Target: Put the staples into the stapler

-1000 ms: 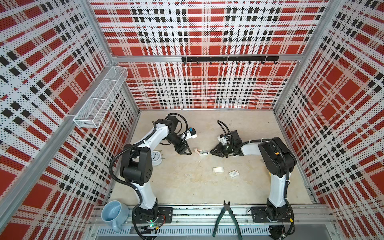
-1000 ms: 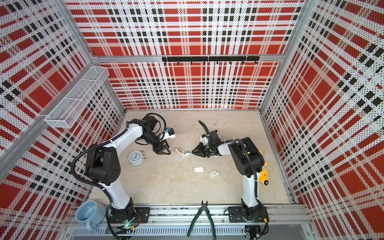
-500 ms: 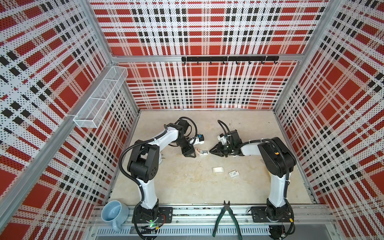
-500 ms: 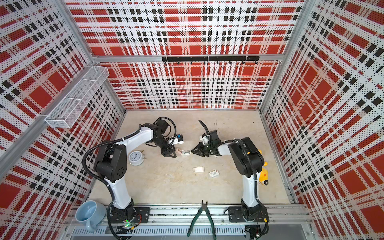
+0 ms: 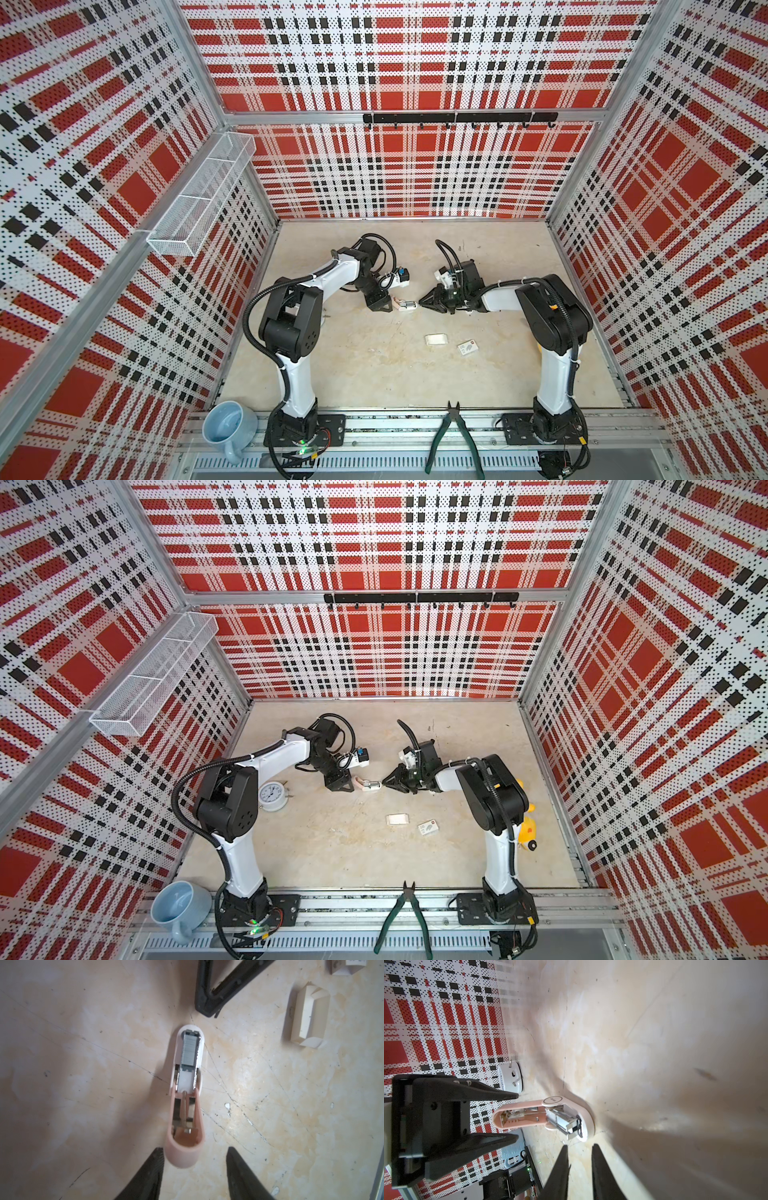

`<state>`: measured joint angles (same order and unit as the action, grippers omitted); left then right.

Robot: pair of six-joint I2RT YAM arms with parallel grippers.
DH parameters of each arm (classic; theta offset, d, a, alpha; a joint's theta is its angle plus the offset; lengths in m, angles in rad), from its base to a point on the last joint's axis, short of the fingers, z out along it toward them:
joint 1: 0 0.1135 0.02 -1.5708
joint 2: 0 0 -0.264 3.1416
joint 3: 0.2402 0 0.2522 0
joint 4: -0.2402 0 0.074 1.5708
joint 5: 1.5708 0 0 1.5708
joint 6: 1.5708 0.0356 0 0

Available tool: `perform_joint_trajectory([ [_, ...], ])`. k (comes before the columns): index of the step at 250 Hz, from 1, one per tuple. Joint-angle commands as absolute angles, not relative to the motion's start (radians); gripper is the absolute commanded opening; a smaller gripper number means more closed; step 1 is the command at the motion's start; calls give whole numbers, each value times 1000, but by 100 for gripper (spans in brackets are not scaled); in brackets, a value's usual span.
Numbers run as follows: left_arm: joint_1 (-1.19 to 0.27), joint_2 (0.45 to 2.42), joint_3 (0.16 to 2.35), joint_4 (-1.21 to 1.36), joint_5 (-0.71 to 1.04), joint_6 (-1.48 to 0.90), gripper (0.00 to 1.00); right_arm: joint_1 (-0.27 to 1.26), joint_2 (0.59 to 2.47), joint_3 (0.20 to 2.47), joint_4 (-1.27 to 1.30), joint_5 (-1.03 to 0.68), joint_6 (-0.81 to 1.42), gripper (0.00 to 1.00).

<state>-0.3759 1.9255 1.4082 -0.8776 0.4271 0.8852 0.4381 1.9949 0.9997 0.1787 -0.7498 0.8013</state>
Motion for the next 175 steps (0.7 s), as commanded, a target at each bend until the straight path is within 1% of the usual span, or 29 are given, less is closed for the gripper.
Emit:
perform_joint_trajectory([
  [1, -388, 1940, 1441, -853, 427, 884, 52, 437, 2011, 1026, 223, -765, 796, 21],
  [39, -394, 1944, 1448, -850, 441, 885, 51, 437, 2013, 1031, 213, -769, 791, 21],
  [102, -406, 1954, 1443, -849, 425, 893, 39, 437, 2019, 1043, 212, -778, 790, 21],
  [175, -407, 1937, 1439, -849, 424, 893, 34, 437, 2037, 1069, 188, -778, 779, 20],
])
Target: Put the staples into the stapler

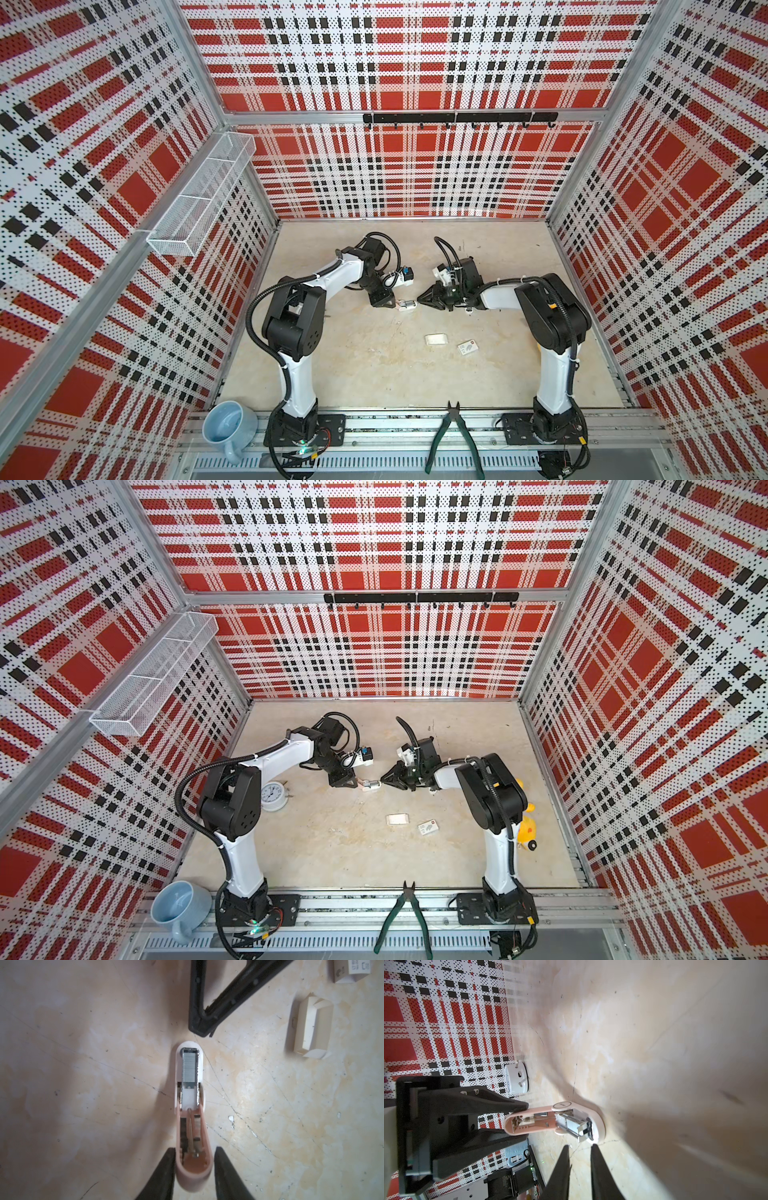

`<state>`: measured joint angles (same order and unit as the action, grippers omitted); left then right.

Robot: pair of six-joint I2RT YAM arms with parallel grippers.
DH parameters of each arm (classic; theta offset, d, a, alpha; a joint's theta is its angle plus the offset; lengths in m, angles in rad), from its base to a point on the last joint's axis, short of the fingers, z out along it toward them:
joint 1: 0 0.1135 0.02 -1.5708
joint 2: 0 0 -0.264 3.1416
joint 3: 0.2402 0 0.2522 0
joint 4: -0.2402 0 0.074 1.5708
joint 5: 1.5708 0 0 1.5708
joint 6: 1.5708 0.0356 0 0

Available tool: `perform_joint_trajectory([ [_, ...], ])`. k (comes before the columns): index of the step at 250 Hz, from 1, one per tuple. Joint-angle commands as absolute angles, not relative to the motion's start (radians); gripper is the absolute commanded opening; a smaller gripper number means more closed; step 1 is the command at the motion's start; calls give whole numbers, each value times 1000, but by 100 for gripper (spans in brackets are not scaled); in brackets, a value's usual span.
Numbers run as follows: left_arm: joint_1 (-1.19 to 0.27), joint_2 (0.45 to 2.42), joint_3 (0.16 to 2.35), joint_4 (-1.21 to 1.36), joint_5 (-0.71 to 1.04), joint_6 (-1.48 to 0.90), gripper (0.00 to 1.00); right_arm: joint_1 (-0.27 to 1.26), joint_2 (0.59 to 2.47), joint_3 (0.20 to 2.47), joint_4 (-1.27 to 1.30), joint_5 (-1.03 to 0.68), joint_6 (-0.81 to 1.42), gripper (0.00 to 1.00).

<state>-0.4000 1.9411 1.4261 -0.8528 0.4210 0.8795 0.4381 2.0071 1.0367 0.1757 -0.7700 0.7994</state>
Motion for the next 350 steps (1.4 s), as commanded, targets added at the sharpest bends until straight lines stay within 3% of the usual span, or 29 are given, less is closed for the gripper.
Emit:
perform_joint_trajectory([
  [1, -407, 1937, 1439, -849, 424, 892, 34, 437, 2038, 1069, 187, -778, 779, 20],
  [82, -407, 1924, 1440, -849, 430, 878, 32, 437, 2048, 1100, 147, -769, 755, 19],
  [137, -410, 1924, 1448, -849, 434, 870, 24, 437, 2069, 1124, 127, -762, 746, 18],
  [350, -480, 1980, 1522, -898, 306, 867, 20, 440, 2087, 1087, 178, -793, 762, 15],
])
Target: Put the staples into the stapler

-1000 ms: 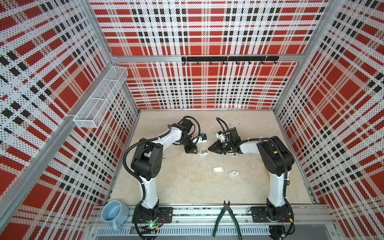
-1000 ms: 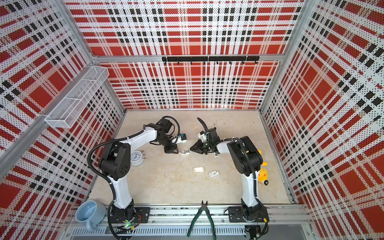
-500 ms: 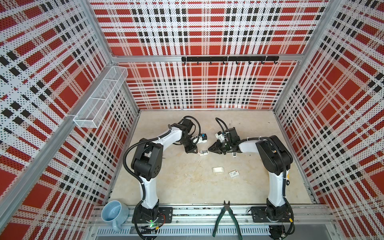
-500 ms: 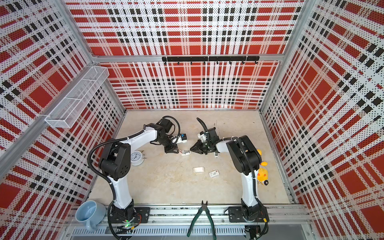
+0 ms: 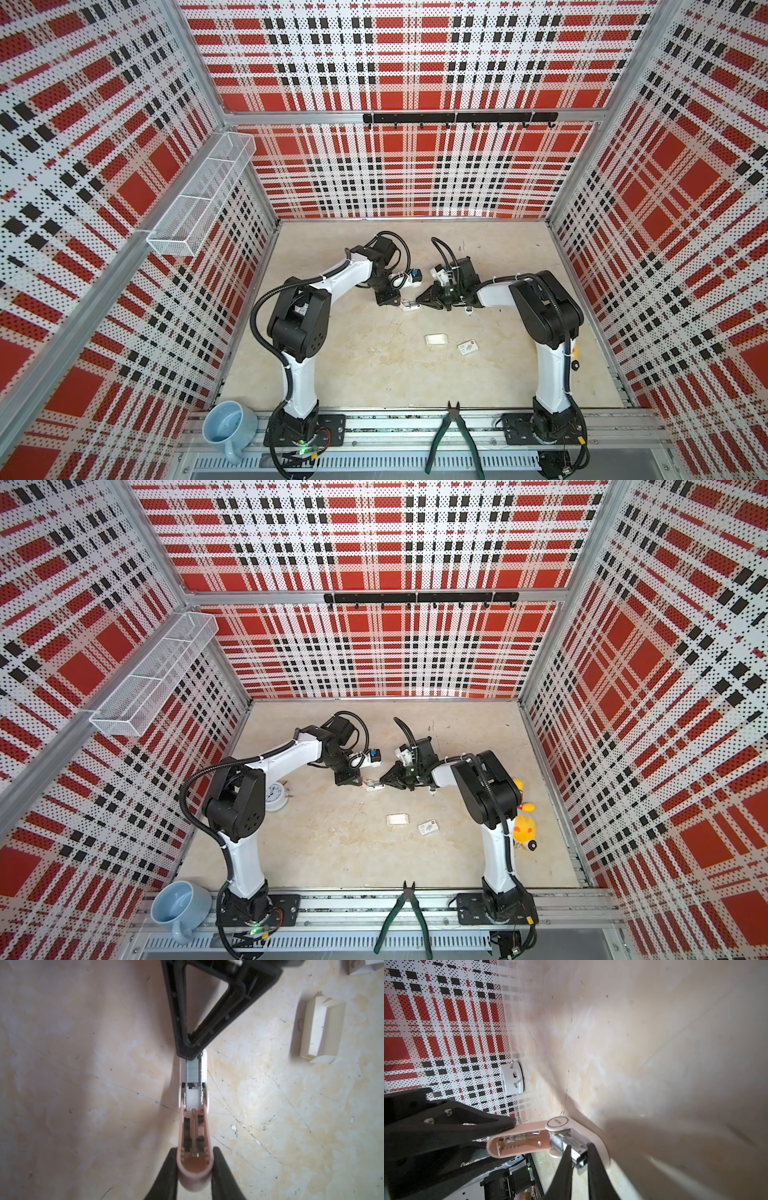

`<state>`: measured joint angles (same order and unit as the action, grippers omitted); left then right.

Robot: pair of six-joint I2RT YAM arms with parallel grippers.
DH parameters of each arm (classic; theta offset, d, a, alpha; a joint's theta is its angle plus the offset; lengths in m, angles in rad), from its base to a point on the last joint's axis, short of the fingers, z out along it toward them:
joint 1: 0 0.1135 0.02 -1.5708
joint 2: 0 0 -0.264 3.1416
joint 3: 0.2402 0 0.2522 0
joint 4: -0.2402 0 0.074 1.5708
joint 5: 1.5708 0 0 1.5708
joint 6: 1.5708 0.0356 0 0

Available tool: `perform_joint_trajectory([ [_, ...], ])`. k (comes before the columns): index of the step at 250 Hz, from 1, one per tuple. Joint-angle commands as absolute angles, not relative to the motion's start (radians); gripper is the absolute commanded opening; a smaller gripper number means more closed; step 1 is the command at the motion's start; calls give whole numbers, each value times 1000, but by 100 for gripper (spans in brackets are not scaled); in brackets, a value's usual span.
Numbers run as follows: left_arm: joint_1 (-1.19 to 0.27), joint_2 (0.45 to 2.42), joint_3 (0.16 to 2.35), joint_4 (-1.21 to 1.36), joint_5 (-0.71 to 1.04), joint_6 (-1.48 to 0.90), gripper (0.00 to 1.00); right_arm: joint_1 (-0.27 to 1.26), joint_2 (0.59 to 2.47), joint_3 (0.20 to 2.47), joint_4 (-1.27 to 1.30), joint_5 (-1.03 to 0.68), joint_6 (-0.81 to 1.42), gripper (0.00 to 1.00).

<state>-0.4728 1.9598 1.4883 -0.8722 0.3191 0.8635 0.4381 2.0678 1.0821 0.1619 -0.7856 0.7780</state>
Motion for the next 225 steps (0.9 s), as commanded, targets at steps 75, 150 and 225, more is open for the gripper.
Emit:
perform_joint_trajectory([
  [75, -498, 1997, 1553, -923, 291, 858, 20, 440, 2082, 1109, 95, -766, 710, 12],
  [150, -538, 2033, 1601, -928, 284, 833, 19, 440, 2080, 1115, 71, -750, 692, 10],
  [225, -561, 2071, 1643, -926, 294, 793, 19, 440, 2079, 1122, 70, -742, 697, 11],
])
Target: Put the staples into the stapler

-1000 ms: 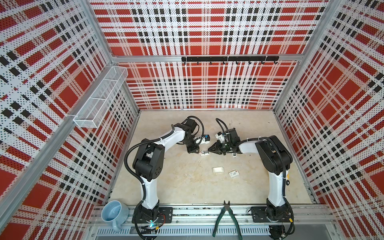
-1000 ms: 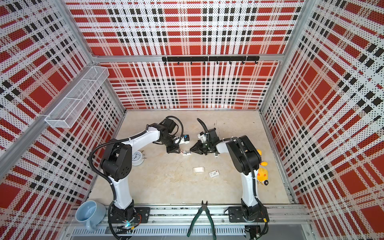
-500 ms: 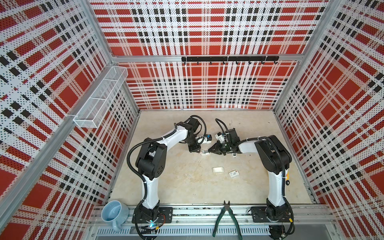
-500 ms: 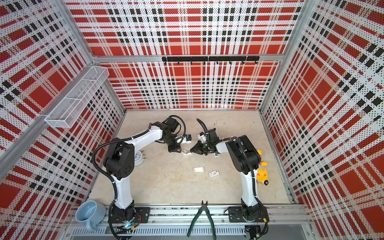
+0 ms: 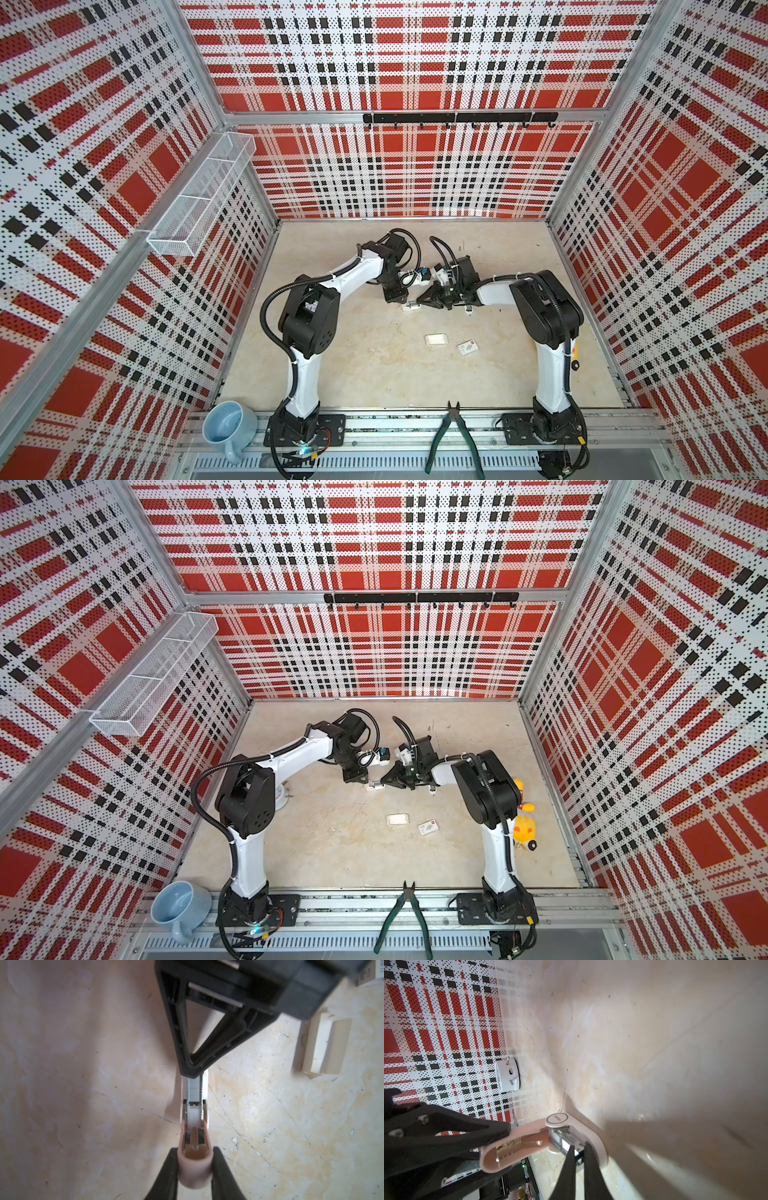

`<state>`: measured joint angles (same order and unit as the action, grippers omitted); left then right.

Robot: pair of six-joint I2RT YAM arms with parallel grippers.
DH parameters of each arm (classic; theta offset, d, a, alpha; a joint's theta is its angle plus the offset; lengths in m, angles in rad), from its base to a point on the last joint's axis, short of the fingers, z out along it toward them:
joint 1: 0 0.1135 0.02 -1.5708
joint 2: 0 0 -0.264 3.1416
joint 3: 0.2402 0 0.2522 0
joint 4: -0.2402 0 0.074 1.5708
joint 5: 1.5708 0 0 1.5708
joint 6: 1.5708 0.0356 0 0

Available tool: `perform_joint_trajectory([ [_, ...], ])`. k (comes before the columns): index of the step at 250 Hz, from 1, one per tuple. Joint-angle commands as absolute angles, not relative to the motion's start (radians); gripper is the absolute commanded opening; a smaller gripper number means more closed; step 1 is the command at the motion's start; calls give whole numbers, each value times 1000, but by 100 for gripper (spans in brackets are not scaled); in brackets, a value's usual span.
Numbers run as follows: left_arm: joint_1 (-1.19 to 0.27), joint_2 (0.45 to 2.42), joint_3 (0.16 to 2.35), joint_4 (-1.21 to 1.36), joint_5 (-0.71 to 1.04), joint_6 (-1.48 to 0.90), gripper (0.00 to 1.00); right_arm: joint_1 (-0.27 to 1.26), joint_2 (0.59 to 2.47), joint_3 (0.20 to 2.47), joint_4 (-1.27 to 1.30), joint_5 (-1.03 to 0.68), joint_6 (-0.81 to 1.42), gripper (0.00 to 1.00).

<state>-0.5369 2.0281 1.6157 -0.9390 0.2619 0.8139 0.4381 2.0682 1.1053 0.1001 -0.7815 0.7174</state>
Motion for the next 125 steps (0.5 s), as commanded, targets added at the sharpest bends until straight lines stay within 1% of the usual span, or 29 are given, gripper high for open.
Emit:
perform_joint_trajectory([
  [1, -561, 2072, 1644, -926, 294, 792, 19, 440, 2079, 1122, 70, -742, 698, 11],
  [33, -567, 2095, 1664, -926, 293, 771, 17, 440, 2072, 1117, 81, -735, 708, 10],
  [54, -572, 2110, 1670, -927, 291, 763, 17, 440, 2069, 1112, 97, -731, 721, 13],
  [125, -586, 2139, 1675, -926, 278, 761, 16, 440, 2056, 1098, 147, -722, 758, 15],
])
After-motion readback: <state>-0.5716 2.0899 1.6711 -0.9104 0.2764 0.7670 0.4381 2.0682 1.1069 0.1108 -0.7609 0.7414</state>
